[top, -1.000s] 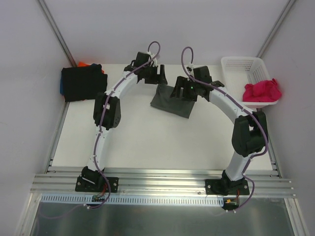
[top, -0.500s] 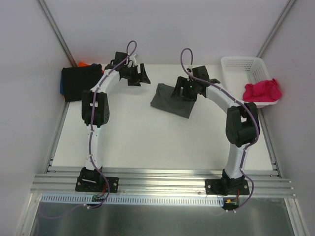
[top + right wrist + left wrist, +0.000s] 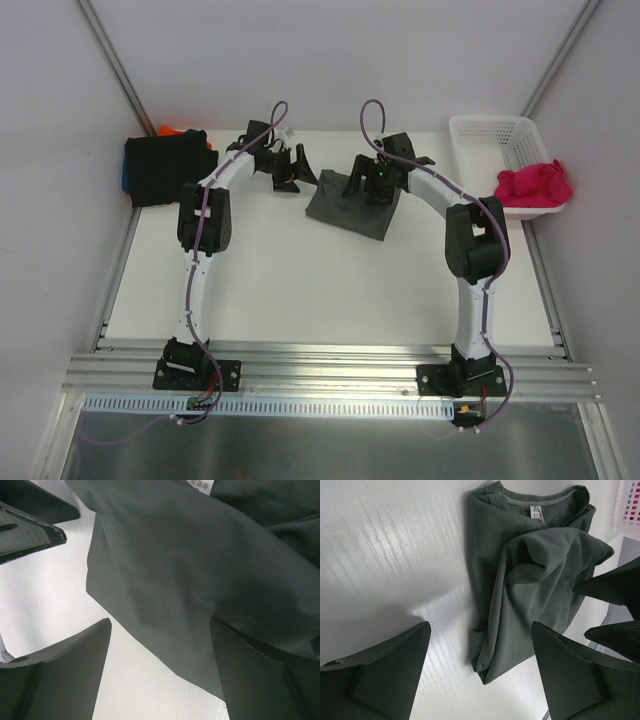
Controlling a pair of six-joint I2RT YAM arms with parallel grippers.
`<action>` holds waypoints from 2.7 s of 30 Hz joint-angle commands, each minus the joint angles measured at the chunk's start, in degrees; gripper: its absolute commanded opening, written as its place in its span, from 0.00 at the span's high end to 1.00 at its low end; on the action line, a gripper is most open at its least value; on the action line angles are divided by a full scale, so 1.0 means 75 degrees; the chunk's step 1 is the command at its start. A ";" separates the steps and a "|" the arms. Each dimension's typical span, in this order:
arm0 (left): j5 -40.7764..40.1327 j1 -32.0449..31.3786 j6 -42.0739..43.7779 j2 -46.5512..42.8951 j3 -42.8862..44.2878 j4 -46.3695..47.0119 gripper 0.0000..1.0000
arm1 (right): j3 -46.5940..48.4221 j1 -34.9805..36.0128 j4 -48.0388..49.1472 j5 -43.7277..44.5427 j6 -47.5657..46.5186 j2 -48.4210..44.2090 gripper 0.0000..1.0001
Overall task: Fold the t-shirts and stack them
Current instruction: Fold the tshirt, then neatly place the folded tshirt to the corner
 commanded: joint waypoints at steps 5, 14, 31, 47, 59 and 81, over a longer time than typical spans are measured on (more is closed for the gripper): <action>0.0175 -0.0150 -0.0338 0.0483 0.0298 0.0192 0.16 | 0.0254 -0.0003 -0.0042 -0.0092 0.0194 0.0228 0.16; 0.0445 -0.0525 -0.0654 0.0917 0.0415 0.0449 0.16 | 0.0254 -0.0003 0.0005 -0.0127 0.0323 0.0392 0.16; 0.0363 -0.0736 -0.0643 0.0754 0.0041 0.0520 0.61 | 0.0020 -0.0014 0.0122 -0.0197 0.0382 0.0169 0.15; -0.0668 -0.0211 0.0270 -0.1026 -0.1234 -0.0358 1.00 | 0.0195 -0.0599 0.0005 -0.0349 0.0112 -0.1094 0.15; -0.1909 0.1337 0.1899 -0.4624 -0.3615 -0.2525 1.00 | 0.0207 -0.1701 -0.0089 -0.0326 0.0101 -0.2303 0.15; -0.3315 0.3446 0.3013 -0.6547 -0.5081 -0.4272 1.00 | -0.0836 -0.1854 -0.0053 -0.0373 0.0007 -0.3018 0.15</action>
